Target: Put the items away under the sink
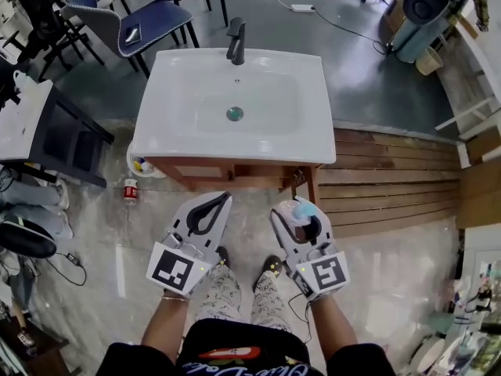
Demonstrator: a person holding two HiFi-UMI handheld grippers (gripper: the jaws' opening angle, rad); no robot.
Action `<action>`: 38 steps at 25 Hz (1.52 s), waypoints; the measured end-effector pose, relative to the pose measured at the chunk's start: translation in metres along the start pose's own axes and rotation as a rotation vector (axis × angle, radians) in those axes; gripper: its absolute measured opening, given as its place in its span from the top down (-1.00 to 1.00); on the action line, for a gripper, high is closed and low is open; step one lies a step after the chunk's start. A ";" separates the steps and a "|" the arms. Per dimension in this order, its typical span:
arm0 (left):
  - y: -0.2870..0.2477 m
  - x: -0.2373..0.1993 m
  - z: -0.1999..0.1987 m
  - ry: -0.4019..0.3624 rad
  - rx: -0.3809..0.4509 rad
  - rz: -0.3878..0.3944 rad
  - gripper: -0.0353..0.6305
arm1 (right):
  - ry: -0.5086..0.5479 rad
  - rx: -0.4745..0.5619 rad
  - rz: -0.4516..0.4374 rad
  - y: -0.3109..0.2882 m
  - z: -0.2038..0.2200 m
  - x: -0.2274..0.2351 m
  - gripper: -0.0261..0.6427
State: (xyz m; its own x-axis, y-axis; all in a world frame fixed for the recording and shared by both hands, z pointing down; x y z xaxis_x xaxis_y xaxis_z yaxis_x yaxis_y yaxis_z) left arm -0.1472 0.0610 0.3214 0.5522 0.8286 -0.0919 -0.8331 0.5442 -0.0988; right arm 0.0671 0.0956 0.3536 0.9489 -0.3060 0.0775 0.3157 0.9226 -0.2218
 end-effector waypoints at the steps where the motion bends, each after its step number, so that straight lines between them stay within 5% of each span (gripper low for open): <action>1: 0.001 -0.002 0.003 0.003 0.000 -0.005 0.88 | 0.001 -0.004 0.002 -0.001 0.002 0.000 0.27; 38: -0.014 -0.040 0.090 0.049 -0.072 -0.002 0.88 | 0.006 -0.076 0.003 -0.062 0.089 0.000 0.27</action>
State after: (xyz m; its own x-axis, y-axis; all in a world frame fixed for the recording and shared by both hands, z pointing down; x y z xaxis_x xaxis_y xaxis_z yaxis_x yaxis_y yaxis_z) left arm -0.1606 0.0319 0.4155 0.5561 0.8192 -0.1401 -0.8287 0.5335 -0.1696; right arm 0.0473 0.0589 0.4539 0.9498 -0.3047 0.0710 0.3118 0.9031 -0.2953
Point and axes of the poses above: the fingertips, and each gripper's own axes: y backward along the fingers, x to its right, z out of its underside, the point moved 9 cm from there along y, backward along the fingers, and after that the axes turned 10 degrees about z, right-handed, at the moved point
